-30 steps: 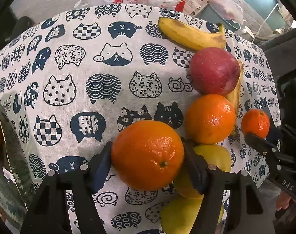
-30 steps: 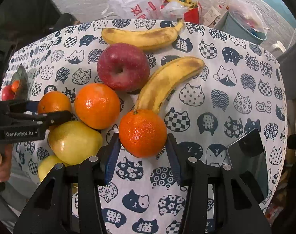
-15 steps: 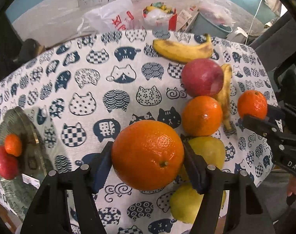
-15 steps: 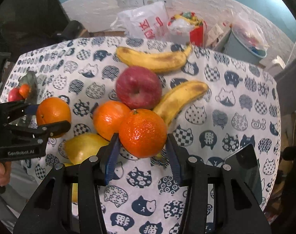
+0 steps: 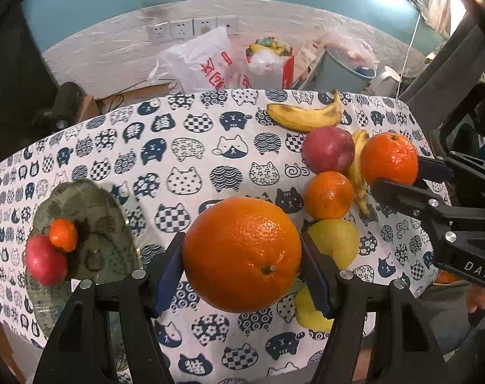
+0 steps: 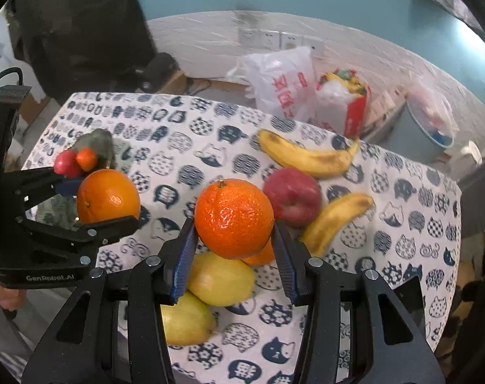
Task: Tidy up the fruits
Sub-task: 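Carry the orange and tangerine to the green plate and release both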
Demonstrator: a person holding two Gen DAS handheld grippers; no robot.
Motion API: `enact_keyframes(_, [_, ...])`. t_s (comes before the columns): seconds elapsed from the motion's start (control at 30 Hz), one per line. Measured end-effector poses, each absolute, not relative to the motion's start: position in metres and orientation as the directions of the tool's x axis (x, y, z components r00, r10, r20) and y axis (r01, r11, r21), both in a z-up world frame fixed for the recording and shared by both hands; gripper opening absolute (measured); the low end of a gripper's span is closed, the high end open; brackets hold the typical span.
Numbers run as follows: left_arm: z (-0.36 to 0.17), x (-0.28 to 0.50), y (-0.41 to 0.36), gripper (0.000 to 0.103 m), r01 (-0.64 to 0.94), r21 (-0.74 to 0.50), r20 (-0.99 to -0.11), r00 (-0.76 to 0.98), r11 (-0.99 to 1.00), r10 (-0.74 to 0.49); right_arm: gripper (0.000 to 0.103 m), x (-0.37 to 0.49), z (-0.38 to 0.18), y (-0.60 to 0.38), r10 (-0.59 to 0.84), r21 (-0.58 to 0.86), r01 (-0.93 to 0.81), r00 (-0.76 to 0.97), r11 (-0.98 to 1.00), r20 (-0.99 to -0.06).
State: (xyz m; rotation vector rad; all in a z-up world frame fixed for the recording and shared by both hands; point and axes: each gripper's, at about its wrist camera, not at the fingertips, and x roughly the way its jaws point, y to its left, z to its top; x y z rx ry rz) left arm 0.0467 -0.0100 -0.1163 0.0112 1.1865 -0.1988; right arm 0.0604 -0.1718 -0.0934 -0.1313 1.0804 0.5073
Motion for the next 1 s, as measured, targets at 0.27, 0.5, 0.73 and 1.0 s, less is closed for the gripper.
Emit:
enact_keyframes(0.27, [-0.106,0.037,0.017,0.07,0.115,-0.09,-0.912,0.39,0.989,-0.128,0.046,0.058,-0.086,-0.138,0.364,0.142,-0.514,0.362,0.846,-0.858])
enact_keyframes(0.5, [-0.102,0.026,0.049,0.07,0.057,-0.101,-0.907,0.406,0.993,-0.115,0.046,0.057,-0.084,-0.102,0.394,0.147,-0.566,0.343,0.811,-0.853])
enact_keyframes(0.73, [-0.1,0.013,0.085,0.07,-0.007,-0.104,-0.903,0.419,0.995,-0.091,0.046,0.055,-0.083,-0.063,0.421,0.155,-0.619,0.312,0.77,-0.852])
enact_keyframes(1.0, [-0.107,-0.001,0.125,0.07,-0.086,-0.11,-0.909,0.412,0.99,-0.065,0.046,0.051,-0.091,-0.011,0.441,0.169,-0.674,0.255,0.719,-0.86])
